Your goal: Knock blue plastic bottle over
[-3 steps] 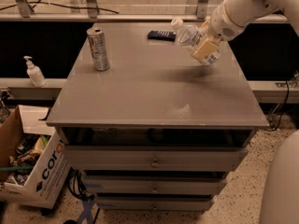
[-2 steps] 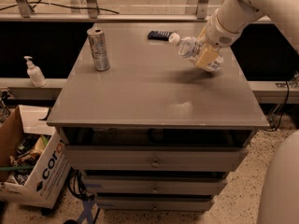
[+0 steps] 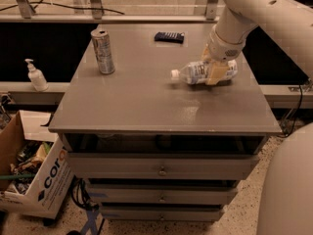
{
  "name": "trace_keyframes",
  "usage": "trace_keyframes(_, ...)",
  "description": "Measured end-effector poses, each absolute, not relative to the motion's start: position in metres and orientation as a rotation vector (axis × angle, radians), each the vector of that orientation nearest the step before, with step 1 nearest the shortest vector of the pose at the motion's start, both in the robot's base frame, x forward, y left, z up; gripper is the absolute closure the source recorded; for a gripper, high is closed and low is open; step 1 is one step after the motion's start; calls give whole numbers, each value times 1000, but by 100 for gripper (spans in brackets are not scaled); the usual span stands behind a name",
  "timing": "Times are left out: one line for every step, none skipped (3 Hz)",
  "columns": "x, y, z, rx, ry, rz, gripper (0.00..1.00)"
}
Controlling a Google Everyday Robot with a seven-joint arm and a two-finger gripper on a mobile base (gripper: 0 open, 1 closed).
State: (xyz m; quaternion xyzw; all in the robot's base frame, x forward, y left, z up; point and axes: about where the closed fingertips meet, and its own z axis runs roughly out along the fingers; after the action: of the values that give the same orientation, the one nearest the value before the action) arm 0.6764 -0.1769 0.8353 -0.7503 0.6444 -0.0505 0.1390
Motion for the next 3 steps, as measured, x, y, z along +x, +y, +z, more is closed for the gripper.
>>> trace_keyframes(666,-174,823,-2268,1825,-90,82)
trace_keyframes(665,-175,822,-2276,1824,-81,58)
trace_keyframes(663,-169,828,-2258,1801,15,35)
